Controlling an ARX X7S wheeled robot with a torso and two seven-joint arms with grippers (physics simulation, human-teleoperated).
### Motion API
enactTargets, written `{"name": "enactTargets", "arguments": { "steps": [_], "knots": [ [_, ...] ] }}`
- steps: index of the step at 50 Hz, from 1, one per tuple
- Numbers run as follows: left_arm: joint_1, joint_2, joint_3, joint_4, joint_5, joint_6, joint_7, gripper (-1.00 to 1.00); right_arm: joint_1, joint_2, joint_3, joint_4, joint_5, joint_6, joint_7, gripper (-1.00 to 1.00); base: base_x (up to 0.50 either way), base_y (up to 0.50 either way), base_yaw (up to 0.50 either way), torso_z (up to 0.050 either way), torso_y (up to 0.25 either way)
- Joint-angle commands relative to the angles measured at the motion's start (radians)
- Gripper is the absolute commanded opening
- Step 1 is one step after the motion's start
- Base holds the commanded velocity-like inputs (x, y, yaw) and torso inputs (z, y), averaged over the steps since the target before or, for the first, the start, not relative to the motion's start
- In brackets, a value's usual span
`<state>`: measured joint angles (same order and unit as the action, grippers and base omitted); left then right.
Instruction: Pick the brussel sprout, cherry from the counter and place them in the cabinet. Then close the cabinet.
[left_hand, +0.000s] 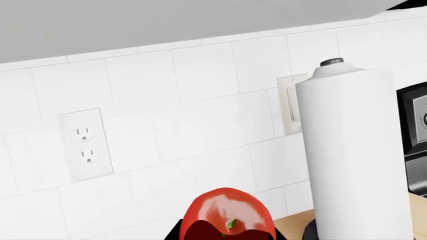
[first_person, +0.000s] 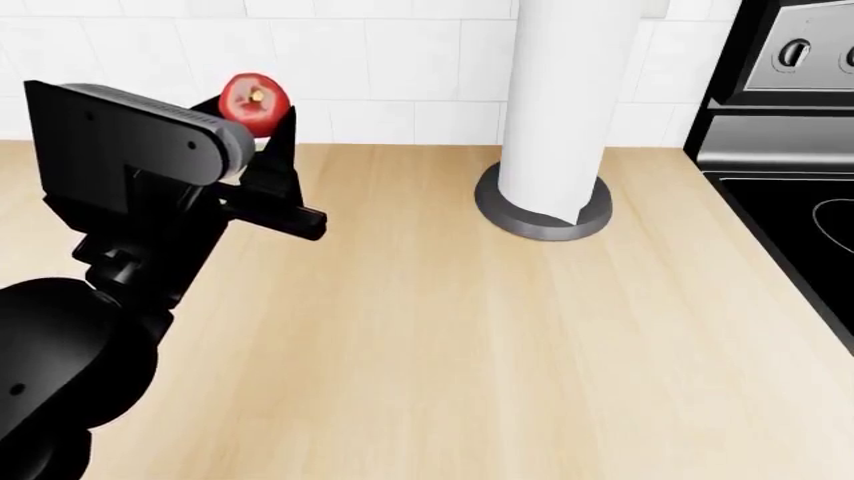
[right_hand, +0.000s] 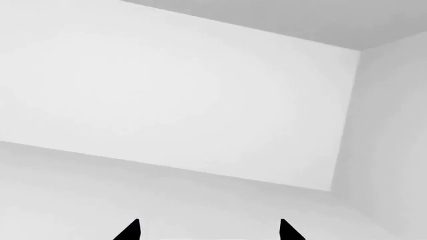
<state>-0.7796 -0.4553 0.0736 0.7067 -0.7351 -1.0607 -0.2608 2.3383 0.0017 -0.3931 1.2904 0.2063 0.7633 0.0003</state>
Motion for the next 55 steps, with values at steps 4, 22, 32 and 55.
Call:
{"name": "enactTargets", "arguments": {
  "steps": [4,22,32,55],
  "knots": [
    [0.013,-0.004,0.007,-0.007,-0.002,0.020,-0.007,-1.00,0.009,0.001,0.113,0.018,-0.109,-0.022,-0.046,1.00,0.00,0.00,0.00,0.000,0.000],
    [0.027,-0.010,0.014,-0.012,0.003,0.040,-0.007,-1.00,0.018,0.007,0.324,-0.018,-0.234,-0.183,-0.014,1.00,0.00,0.00,0.00,0.000,0.000],
    [0.032,-0.014,0.017,-0.013,0.003,0.046,-0.009,-1.00,0.007,0.020,0.357,-0.011,-0.202,-0.272,-0.049,1.00,0.00,0.00,0.00,0.000,0.000],
    [0.035,-0.019,0.018,-0.017,-0.001,0.057,-0.017,-1.00,-0.364,0.083,0.401,-0.832,-0.098,-0.003,-0.088,1.00,0.00,0.00,0.00,0.000,0.000]
  ]
}}
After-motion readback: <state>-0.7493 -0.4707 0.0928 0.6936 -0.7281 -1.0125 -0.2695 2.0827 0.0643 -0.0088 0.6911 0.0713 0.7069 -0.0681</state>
